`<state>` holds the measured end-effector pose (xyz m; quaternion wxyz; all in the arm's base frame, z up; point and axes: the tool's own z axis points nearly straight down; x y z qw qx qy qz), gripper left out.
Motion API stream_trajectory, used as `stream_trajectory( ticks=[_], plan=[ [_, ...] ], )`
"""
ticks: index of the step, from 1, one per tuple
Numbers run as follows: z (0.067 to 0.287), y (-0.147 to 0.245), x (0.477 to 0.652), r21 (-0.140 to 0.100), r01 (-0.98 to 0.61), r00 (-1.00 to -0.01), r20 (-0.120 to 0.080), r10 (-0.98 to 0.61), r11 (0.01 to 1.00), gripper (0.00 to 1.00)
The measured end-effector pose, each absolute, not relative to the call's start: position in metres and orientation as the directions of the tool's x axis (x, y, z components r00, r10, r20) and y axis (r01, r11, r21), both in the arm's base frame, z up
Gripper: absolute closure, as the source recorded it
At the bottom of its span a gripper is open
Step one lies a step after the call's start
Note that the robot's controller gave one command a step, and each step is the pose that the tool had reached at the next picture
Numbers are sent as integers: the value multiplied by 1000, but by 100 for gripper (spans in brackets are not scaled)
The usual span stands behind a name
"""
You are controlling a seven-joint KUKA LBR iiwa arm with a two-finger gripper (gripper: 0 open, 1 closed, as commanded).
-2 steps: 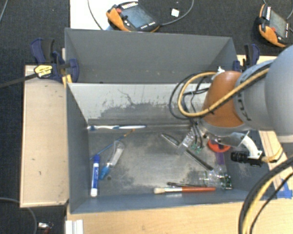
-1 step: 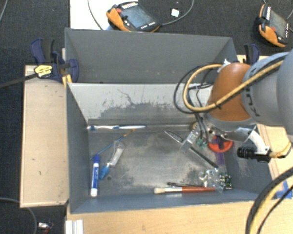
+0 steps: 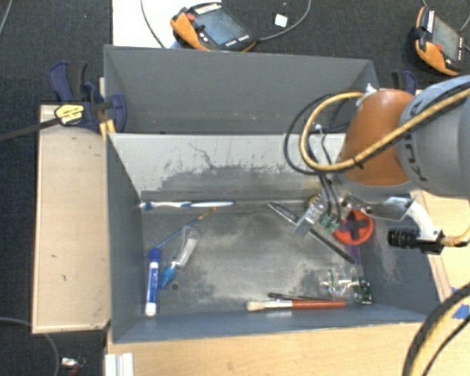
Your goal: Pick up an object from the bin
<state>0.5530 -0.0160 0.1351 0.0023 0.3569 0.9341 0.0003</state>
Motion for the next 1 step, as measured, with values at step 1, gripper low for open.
stream_trajectory(
  ticks=[1],
  plan=[
    [155,-16,552,0,665,-747,-2,665,747,100]
  ],
)
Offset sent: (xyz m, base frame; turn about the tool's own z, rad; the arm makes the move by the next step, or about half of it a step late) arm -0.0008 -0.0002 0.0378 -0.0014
